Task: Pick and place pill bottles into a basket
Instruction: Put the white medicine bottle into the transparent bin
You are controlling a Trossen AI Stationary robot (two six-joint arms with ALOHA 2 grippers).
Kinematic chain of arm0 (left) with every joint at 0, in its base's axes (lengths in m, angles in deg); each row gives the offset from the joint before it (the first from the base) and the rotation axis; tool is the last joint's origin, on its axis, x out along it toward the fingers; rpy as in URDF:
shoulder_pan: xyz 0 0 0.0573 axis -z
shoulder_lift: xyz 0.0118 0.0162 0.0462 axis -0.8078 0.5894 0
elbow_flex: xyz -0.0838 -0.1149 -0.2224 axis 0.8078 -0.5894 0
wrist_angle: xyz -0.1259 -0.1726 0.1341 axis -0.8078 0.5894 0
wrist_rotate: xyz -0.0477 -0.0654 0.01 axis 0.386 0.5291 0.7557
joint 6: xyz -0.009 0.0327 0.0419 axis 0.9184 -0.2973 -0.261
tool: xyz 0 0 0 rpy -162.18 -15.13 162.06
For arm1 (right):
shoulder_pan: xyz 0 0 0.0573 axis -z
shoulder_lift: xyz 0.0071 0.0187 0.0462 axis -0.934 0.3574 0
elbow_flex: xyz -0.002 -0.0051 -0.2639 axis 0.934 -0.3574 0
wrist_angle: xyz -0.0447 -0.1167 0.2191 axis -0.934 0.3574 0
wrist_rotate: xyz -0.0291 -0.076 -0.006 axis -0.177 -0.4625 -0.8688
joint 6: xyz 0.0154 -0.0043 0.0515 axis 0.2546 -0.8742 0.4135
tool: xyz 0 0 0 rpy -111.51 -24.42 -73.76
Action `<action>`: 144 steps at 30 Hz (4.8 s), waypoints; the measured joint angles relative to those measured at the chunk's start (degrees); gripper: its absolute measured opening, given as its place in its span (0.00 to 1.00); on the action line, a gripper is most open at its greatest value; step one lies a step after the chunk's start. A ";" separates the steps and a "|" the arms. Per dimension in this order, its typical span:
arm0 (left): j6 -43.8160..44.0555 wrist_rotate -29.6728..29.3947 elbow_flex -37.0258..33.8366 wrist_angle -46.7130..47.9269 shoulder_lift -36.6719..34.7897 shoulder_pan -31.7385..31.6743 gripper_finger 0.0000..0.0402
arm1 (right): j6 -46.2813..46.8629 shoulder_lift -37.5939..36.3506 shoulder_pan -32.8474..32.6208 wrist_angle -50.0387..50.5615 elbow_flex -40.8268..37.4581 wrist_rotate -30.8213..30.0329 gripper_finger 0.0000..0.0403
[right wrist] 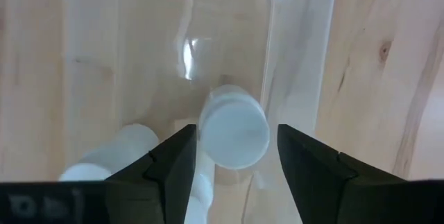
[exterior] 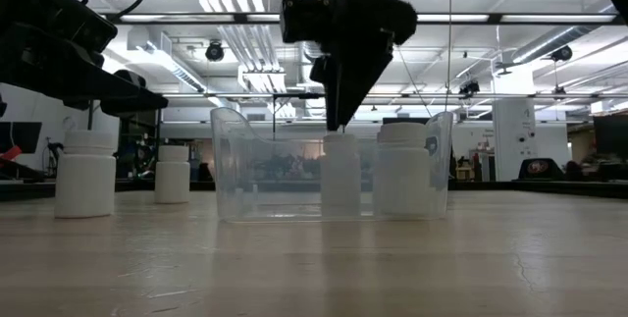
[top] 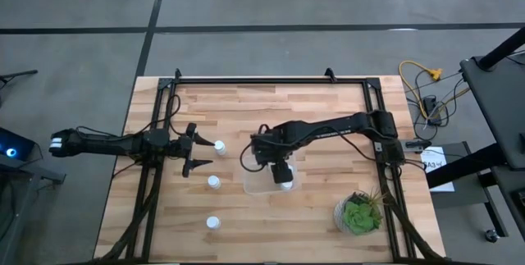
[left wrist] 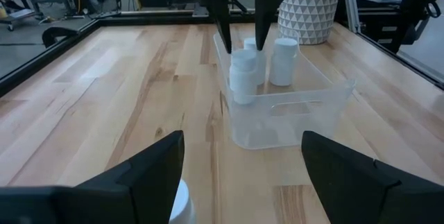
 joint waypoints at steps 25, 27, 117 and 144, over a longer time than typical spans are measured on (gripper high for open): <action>0.00 0.00 -0.01 -0.01 -0.01 0.01 0.68 | -0.41 -5.05 0.77 -8.68 5.38 1.20 0.77; 0.00 0.00 0.00 -0.02 -0.09 0.00 0.68 | -0.34 -5.15 0.92 -8.72 6.50 2.67 0.77; 0.00 0.00 0.00 -0.01 -0.02 0.00 0.68 | 11.33 -116.37 0.94 -87.64 -87.50 0.84 0.66; 0.00 0.00 0.00 0.00 -0.09 0.00 0.68 | 14.27 -117.48 0.94 -63.23 -98.57 2.66 0.66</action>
